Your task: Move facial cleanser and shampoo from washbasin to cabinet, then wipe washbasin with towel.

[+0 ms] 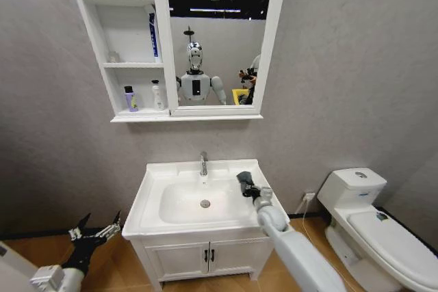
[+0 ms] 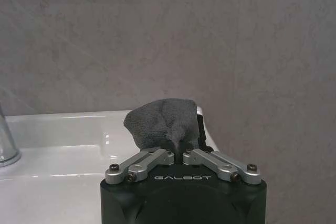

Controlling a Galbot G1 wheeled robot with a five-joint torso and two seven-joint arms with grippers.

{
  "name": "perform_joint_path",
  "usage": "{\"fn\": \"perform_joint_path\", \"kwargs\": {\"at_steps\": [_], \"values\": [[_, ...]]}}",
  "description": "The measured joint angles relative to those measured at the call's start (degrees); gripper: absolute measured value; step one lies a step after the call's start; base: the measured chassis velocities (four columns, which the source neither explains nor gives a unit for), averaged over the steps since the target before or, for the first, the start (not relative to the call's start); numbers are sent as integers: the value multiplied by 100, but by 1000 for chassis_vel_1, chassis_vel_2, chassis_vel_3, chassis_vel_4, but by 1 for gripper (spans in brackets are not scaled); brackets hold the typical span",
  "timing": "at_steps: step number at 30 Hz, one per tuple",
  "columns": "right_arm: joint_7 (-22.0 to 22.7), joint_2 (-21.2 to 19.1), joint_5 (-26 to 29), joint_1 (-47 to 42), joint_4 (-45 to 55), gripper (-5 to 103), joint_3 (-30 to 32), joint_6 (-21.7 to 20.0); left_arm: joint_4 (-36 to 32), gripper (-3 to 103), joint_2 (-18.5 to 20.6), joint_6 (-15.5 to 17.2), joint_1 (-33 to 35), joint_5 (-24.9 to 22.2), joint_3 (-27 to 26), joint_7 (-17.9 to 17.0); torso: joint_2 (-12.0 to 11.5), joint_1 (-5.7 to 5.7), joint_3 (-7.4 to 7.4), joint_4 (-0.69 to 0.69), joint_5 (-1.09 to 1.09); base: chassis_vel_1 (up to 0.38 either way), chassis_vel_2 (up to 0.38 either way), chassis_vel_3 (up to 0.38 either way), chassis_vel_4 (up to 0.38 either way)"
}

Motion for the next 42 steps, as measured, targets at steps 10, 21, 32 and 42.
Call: {"fn": "perform_joint_path", "kwargs": {"at_steps": [10, 21, 32, 42], "values": [[-616, 16, 129, 418, -867, 13, -84, 483, 0, 100, 0, 0, 0, 0, 0, 0, 0, 0, 0, 5, -1, 0, 0, 0, 0], [-1011, 130, 287, 616, -1585, 39, -249, 596, 0, 100, 0, 0, 0, 0, 0, 0, 0, 0, 0, 1, -2, 0, 0, 0, 0], [-495, -231, -586, -496, 140, 83, 542, 761, 0, 100, 0, 0, 0, 0, 0, 0, 0, 0, 0, 4, -3, 0, 0, 0, 0], [-70, -221, -1525, -4431, 3962, 100, 2802, 526, 0, 100, 1, 0, 0, 0, 0, 1, 1, -2, -2, -2, -8, 0, 0, 0, 0]]}}
